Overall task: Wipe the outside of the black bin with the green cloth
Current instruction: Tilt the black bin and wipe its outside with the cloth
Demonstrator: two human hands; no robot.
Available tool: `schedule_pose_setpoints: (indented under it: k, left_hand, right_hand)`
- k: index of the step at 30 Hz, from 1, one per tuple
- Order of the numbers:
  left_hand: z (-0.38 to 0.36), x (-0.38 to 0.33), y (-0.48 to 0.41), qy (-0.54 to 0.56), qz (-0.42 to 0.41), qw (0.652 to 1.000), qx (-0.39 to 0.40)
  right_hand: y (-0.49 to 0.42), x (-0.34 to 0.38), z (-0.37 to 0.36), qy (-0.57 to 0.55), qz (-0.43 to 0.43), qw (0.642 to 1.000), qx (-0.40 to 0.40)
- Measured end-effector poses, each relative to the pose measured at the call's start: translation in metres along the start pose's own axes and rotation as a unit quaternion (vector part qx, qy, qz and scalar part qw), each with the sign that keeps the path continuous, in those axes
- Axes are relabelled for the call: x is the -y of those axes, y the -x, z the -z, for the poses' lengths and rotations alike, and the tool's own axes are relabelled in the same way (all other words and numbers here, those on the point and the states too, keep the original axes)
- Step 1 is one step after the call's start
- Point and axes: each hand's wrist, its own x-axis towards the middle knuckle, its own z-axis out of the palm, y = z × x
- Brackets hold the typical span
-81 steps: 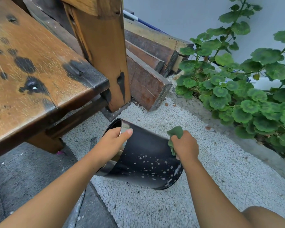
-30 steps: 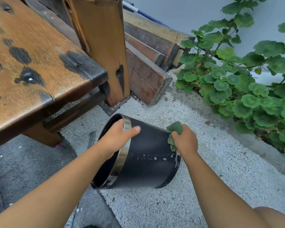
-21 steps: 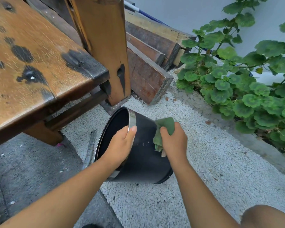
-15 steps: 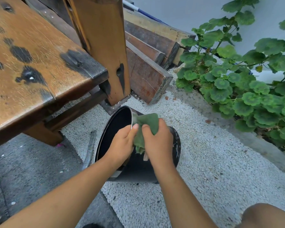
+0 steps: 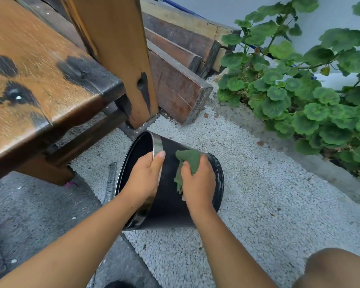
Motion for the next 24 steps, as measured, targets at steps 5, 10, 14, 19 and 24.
schedule_pose_setpoints:
  k: [5, 10, 14, 19, 24]
  left_hand:
    - [0.004, 0.005, -0.006, 0.013, 0.038, 0.999, 0.014]
    - [-0.003, 0.000, -0.008, 0.025, 0.026, 0.999, 0.019]
    - [-0.008, -0.001, -0.012, -0.011, 0.014, 0.999, 0.035]
    - [0.004, -0.003, -0.015, 0.004, 0.045, 0.998, 0.052]
    - [0.001, -0.010, -0.014, 0.016, 0.057, 0.996, 0.063]
  right_hand:
    - [-0.031, -0.057, 0.015, 0.056, -0.077, 0.995, -0.017]
    - [-0.053, -0.089, 0.026, 0.135, -0.109, 0.985, -0.019]
    - [-0.064, -0.096, 0.034, 0.135, -0.115, 0.984, 0.007]
    - [-0.052, -0.089, 0.047, -0.013, -0.142, 0.989, -0.039]
    - [-0.023, -0.042, 0.047, -0.120, -0.092, 0.988, -0.041]
